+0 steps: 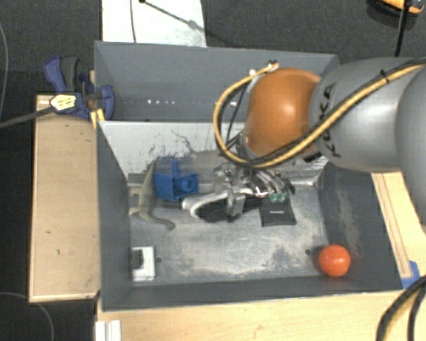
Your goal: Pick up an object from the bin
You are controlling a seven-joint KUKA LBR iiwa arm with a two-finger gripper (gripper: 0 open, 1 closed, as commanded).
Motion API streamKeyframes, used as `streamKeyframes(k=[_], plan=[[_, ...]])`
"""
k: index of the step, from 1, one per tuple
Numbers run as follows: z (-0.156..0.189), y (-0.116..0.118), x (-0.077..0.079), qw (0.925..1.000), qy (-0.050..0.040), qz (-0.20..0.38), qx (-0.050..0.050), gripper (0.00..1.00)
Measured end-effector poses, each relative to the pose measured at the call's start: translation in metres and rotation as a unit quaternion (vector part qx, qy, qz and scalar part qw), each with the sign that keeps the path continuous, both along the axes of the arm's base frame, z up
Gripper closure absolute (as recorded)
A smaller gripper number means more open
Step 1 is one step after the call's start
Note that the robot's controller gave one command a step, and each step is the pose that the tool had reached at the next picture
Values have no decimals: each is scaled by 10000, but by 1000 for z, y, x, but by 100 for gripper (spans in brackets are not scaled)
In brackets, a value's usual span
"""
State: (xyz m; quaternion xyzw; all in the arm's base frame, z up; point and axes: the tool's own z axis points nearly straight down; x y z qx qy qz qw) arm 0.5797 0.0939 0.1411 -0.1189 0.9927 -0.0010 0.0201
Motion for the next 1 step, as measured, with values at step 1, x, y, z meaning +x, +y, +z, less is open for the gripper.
streamKeyframes(k=[1], plan=[[11, 15, -16, 9999, 159, -15, -27, 100]])
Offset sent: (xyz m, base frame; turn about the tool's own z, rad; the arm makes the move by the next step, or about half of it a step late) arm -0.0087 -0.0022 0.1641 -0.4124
